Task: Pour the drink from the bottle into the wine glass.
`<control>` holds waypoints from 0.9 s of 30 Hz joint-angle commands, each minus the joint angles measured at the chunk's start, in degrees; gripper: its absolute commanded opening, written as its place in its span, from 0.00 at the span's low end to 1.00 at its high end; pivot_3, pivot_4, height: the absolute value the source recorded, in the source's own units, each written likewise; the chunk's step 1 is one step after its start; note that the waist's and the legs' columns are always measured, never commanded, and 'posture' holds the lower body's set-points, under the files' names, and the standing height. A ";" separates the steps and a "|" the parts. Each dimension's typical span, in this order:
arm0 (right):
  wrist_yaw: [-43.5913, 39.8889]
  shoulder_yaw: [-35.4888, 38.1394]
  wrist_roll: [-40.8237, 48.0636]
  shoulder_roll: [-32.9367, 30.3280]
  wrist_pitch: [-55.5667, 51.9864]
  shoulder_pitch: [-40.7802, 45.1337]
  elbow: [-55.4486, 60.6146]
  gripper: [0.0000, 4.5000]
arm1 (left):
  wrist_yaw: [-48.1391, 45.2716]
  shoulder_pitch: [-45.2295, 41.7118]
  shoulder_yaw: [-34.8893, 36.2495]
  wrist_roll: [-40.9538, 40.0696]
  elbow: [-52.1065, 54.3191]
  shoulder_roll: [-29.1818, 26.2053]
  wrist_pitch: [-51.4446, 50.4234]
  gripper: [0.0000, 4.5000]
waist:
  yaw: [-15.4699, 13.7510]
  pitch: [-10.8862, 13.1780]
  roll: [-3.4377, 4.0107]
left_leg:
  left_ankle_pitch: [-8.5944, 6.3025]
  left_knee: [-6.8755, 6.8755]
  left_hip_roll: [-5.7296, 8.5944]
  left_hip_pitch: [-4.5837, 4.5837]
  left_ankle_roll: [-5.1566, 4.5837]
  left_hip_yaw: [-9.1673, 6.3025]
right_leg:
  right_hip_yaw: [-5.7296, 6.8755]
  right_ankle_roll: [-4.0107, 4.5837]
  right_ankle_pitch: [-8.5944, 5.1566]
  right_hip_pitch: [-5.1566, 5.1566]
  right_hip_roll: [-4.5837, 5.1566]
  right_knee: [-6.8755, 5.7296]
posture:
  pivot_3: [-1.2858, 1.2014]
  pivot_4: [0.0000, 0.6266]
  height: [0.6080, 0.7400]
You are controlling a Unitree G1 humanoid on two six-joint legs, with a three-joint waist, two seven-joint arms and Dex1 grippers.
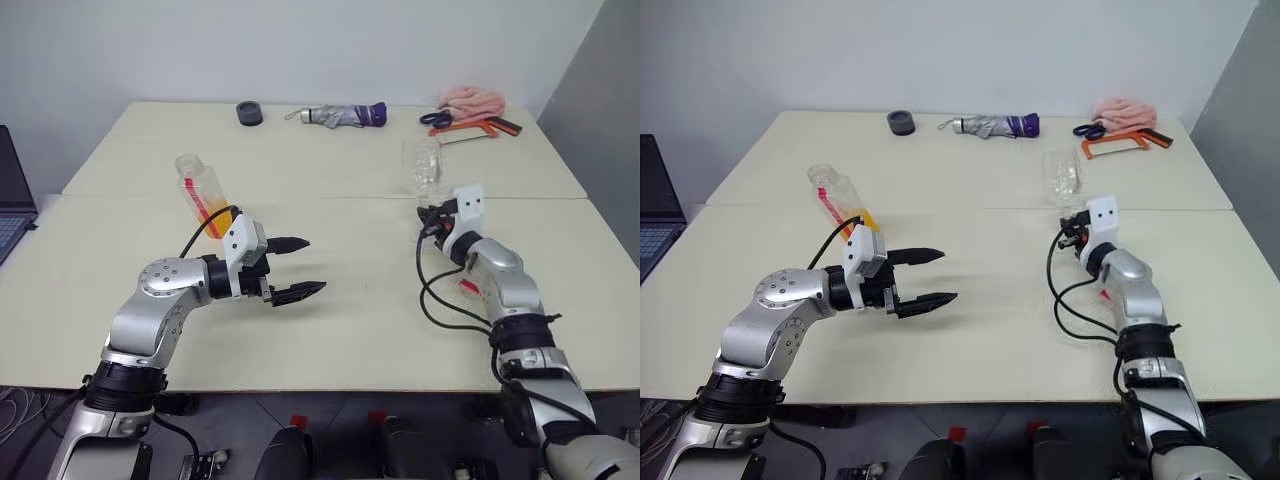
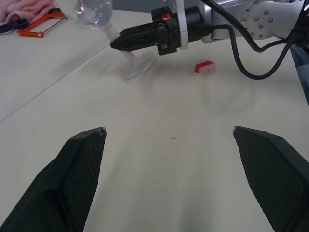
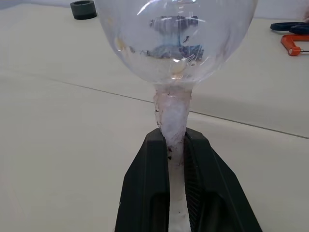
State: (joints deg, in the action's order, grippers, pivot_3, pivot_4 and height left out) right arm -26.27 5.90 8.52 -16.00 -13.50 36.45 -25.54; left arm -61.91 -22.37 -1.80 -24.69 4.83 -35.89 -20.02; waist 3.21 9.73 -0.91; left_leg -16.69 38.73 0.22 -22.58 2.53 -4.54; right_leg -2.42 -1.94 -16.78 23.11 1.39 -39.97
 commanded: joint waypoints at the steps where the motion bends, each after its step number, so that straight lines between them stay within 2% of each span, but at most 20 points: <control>1: -0.16 -0.69 0.14 -0.75 -5.11 -4.31 0.33 0.03 | 0.05 -0.32 1.25 -0.99 1.79 -0.32 -0.11 1.00 | 0.00 -0.02 -0.01 | 0.00 0.00 0.01 0.03 0.00 0.01 | -0.01 0.00 0.00 -0.02 0.00 0.00 | 0.52 0.24 1.00; 7: 1.02 -1.14 -0.13 -0.97 -5.77 -7.55 3.83 0.03 | 0.12 -0.55 1.26 -0.80 1.47 -0.16 -0.10 1.00 | -0.02 -0.03 -0.02 | -0.01 -0.04 0.06 0.50 -0.02 0.00 | 0.01 -0.01 -0.01 -0.51 -0.05 0.09 | 0.52 0.24 1.00; 11: 1.84 -1.45 -1.20 -0.60 1.68 -8.35 6.22 0.03 | 2.40 -0.22 2.36 -0.67 1.53 0.49 -0.19 1.00 | 0.00 -0.04 -0.03 | -0.02 -0.33 0.09 1.13 -0.03 0.04 | -0.01 -0.03 -0.02 -1.07 -0.08 0.37 | 0.52 0.24 1.00; 15: 0.29 -3.90 -1.98 0.88 12.54 -9.64 12.76 0.03 | 9.17 1.65 5.85 -0.05 1.94 1.99 -0.08 1.00 | 0.03 -0.02 -0.02 | -0.01 -0.51 0.05 1.12 -0.02 0.08 | -0.06 -0.03 -0.02 -0.95 -0.10 0.38 | 0.52 0.24 1.00; 18: -0.32 -6.29 -2.00 2.97 14.96 -9.58 15.45 0.03 | 12.53 3.93 7.84 0.19 3.45 2.15 -0.49 1.00 | 0.61 0.02 0.03 | -0.01 -0.65 -0.12 1.03 -0.02 0.13 | -0.14 -0.01 -0.02 -0.72 -0.09 0.38 | 0.52 0.24 1.00; 21: -1.01 -9.68 -2.67 5.96 14.74 -7.01 13.77 0.03 | 15.10 6.64 9.40 0.19 5.40 1.76 -0.89 1.00 | 0.62 0.02 0.03 | 0.00 -0.68 -0.26 0.82 0.00 0.13 | -0.11 0.00 -0.01 -0.49 -0.09 0.38 | 0.52 0.24 1.00; 27: -2.16 -14.02 -6.01 10.04 17.37 1.72 0.80 0.03 | 19.44 9.71 11.58 0.75 7.97 1.23 -1.22 1.00 | 0.02 0.03 0.05 | 0.03 -0.68 -0.26 0.81 0.05 0.14 | -0.07 0.00 -0.01 -0.48 -0.08 0.40 | 0.52 0.24 1.00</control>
State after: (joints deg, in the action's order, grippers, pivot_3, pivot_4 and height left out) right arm -27.82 -7.79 3.57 -5.94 1.26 36.52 -23.04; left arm -43.76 -12.60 7.44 -24.13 10.40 -33.93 -21.25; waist 3.23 9.77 -0.86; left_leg -16.66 38.05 0.01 -21.79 2.58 -4.42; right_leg -2.48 -1.94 -16.79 22.62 1.33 -39.56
